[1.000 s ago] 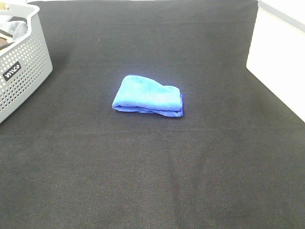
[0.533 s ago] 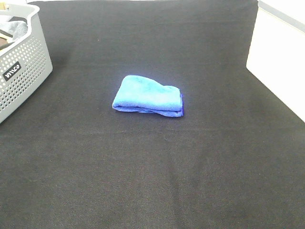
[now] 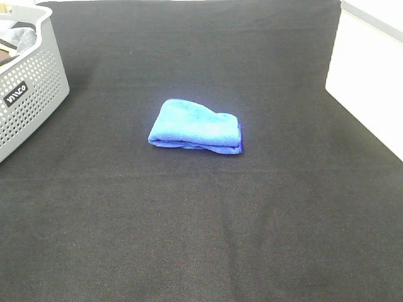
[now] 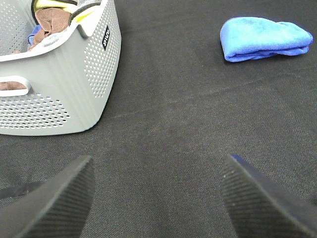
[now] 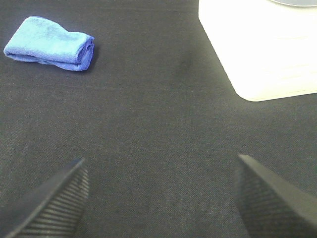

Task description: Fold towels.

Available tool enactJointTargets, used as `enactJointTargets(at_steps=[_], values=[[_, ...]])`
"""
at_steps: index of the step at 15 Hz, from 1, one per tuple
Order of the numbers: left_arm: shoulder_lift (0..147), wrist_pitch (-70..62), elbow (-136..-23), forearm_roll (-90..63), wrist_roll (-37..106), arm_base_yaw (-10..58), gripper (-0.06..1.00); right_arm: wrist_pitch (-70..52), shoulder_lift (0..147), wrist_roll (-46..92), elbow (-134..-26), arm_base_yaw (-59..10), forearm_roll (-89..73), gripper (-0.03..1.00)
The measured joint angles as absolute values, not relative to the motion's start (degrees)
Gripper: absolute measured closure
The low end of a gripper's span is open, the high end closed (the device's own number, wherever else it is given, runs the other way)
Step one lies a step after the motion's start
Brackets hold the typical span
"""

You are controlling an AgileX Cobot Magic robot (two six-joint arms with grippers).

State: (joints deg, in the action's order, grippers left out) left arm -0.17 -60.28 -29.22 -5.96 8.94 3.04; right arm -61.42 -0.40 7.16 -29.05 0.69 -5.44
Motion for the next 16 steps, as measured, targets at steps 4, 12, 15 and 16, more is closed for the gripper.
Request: enactJointTargets(at_steps=[4,12,15,16], values=[[-0.23,-60.28,-29.22,-5.96,8.94,3.04,0.25,-61.42,-0.40,7.16,-29.05,-0.06,-5.44,0.21],[-0.23,-60.28,-29.22,-5.96,8.94,3.04,0.25,-61.42,-0.40,7.16,-29.05,-1.09,-6.13,0.21],[-0.23,-60.28,-29.22,-5.96,8.94,3.04,0.25,-61.42,-0.40,7.16,-29.05,-2.86,-6.42,0.21],[-0.23,-60.28,-29.22,-5.96,8.94,3.04,0.25,-61.42,-0.40,7.16,-29.05,-2.86,-6.65,0.21]])
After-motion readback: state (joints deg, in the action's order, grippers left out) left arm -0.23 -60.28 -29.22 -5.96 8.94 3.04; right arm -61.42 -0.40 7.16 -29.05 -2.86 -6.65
